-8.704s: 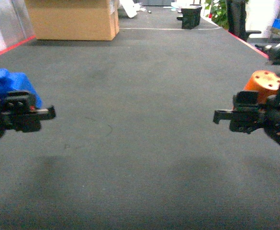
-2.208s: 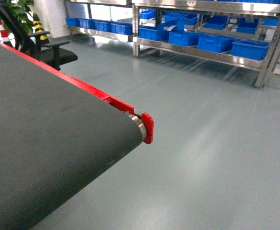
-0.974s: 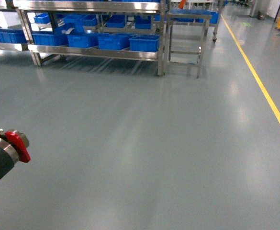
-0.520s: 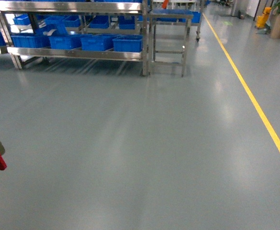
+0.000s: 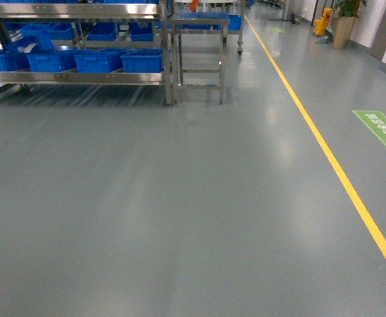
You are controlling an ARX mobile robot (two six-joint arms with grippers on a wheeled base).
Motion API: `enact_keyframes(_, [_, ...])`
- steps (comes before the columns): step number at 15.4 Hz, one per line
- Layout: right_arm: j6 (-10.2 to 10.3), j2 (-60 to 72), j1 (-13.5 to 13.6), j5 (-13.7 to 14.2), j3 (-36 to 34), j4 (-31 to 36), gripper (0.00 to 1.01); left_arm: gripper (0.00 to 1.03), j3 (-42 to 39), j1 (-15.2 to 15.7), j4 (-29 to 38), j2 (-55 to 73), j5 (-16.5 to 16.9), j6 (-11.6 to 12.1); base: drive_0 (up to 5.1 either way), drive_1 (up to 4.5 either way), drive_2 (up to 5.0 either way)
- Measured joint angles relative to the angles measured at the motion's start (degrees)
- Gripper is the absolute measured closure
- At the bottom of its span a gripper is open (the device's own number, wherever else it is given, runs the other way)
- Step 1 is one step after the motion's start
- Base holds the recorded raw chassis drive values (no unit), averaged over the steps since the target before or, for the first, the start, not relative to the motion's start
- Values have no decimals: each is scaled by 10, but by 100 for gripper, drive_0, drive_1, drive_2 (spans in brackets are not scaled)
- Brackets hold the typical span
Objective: Sort blue parts and orange caps into right shelf containers
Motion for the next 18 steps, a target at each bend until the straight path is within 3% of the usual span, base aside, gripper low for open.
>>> enact_keyframes(8, [0, 0, 0, 0, 0, 0, 57, 61, 0, -1, 1, 0, 0, 0, -165, -165, -165])
enact_keyframes(18, [0, 0, 0, 0, 0, -1, 57, 61, 0, -1, 0, 0, 0, 0, 8, 421, -406])
